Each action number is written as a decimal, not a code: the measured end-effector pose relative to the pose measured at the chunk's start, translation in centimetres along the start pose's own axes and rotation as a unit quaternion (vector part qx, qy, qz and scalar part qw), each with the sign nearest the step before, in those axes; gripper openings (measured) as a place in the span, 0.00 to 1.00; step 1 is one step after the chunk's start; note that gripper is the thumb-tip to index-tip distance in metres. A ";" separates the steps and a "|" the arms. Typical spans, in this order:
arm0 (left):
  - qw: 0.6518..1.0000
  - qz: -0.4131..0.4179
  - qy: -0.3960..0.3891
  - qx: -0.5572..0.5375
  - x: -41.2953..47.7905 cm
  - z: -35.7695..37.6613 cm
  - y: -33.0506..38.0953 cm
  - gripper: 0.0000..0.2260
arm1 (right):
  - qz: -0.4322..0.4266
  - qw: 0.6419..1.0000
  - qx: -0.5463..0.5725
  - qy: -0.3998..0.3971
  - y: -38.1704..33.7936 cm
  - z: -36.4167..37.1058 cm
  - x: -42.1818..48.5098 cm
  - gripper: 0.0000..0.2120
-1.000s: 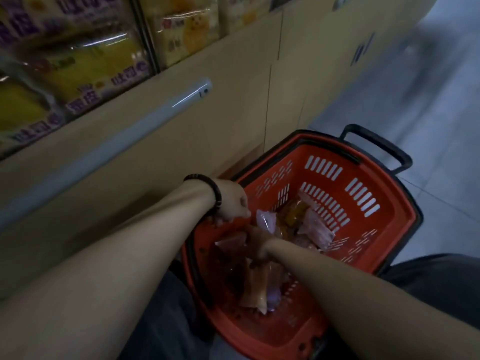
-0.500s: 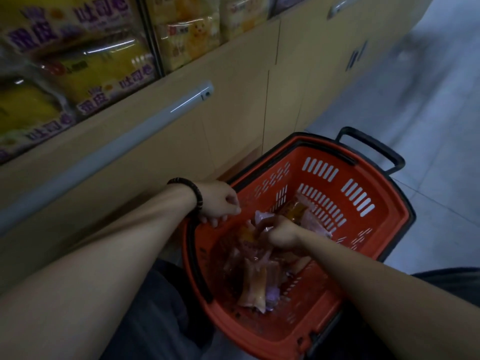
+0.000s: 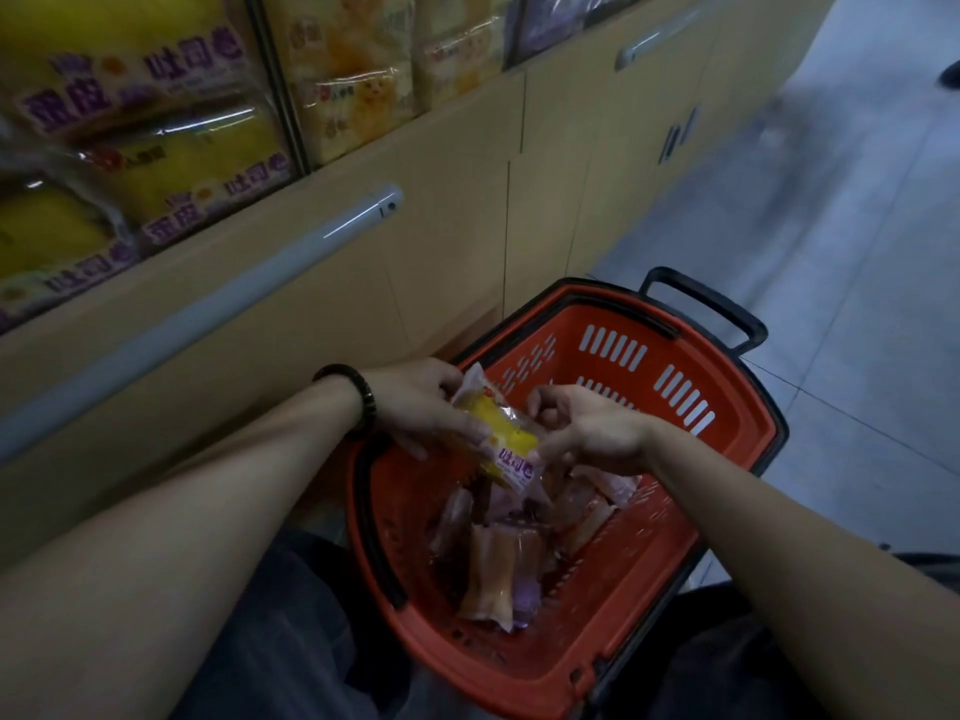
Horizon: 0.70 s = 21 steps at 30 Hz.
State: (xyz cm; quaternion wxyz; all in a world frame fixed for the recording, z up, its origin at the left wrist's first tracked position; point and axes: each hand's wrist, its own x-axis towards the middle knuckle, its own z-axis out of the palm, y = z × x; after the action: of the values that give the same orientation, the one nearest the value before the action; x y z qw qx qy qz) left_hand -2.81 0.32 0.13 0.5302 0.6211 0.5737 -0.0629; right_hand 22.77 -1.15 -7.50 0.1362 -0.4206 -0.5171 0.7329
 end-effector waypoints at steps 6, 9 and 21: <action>0.990 0.018 0.060 0.128 -0.2 -0.7 -0.3 0.17 | 0.050 0.977 0.126 0.166 0.8 0.9 3.1 0.12; 0.977 0.015 0.089 0.192 -0.6 -1.4 -0.6 0.16 | 0.116 0.950 -0.119 0.262 3.3 0.1 6.4 0.11; 0.978 0.018 0.070 0.196 -1.0 -2.2 -1.1 0.10 | 0.075 0.829 -0.525 0.180 11.7 0.7 12.3 0.36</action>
State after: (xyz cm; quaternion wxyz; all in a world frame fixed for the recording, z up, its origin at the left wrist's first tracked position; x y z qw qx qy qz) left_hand -5.19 1.02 1.13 0.3577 0.7261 0.5747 -0.1206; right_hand 17.49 1.15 -23.46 -0.0701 -0.5909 -0.7568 0.2706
